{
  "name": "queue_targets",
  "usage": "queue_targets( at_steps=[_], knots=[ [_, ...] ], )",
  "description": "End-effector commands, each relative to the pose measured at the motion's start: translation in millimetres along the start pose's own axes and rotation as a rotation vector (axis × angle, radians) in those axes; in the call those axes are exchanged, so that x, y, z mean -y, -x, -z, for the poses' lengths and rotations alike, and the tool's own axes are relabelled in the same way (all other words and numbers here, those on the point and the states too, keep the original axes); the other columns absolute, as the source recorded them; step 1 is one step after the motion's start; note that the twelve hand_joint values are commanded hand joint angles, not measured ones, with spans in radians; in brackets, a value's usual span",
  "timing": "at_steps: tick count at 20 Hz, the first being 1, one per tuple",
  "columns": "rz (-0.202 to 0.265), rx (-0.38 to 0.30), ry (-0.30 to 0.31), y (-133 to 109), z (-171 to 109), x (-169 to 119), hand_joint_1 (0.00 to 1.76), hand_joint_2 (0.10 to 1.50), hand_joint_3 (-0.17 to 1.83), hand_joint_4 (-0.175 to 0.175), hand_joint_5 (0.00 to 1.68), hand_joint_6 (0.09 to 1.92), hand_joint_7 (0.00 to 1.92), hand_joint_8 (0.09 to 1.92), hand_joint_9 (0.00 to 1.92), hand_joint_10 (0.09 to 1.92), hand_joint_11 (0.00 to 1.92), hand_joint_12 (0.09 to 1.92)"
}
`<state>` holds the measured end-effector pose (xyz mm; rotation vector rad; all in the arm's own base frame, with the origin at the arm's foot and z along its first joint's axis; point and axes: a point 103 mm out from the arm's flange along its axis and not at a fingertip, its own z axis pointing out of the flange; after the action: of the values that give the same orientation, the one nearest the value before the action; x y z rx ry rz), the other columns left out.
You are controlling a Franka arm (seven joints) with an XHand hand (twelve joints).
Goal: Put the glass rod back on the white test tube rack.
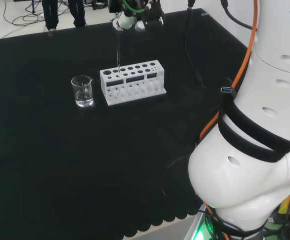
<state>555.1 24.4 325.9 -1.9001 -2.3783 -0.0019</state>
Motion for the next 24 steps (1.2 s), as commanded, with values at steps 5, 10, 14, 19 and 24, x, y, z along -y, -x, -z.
queue_targets(
  at_steps=[5, 10, 14, 19, 24],
  knots=[
    [-0.01, -0.015, 0.006, 2.7, -3.0, -4.1, 1.32, 0.61, 0.85, -0.175, 1.15, 0.72, 1.22, 1.14, 1.76, 0.71, 1.75, 0.75],
    [-0.008, -0.006, 0.0, 4.6, -7.6, -4.1, 1.32, 0.61, 0.85, -0.175, 1.15, 0.72, 1.22, 1.14, 1.76, 0.71, 1.75, 0.75],
    [0.0, 0.005, -0.02, 4.1, -15.4, -6.8, 1.32, 0.61, 0.85, -0.175, 1.15, 0.72, 1.22, 1.14, 1.76, 0.71, 1.75, 0.75],
    [0.009, 0.01, -0.03, 3.4, -24.0, -11.9, 1.32, 0.61, 0.85, -0.175, 1.15, 0.72, 1.22, 1.14, 1.76, 0.71, 1.75, 0.75],
    [0.019, 0.022, -0.043, 1.3, -29.6, -14.1, 1.32, 0.61, 0.85, -0.175, 1.15, 0.72, 1.22, 1.14, 1.76, 0.71, 1.74, 0.75]
  ],
)
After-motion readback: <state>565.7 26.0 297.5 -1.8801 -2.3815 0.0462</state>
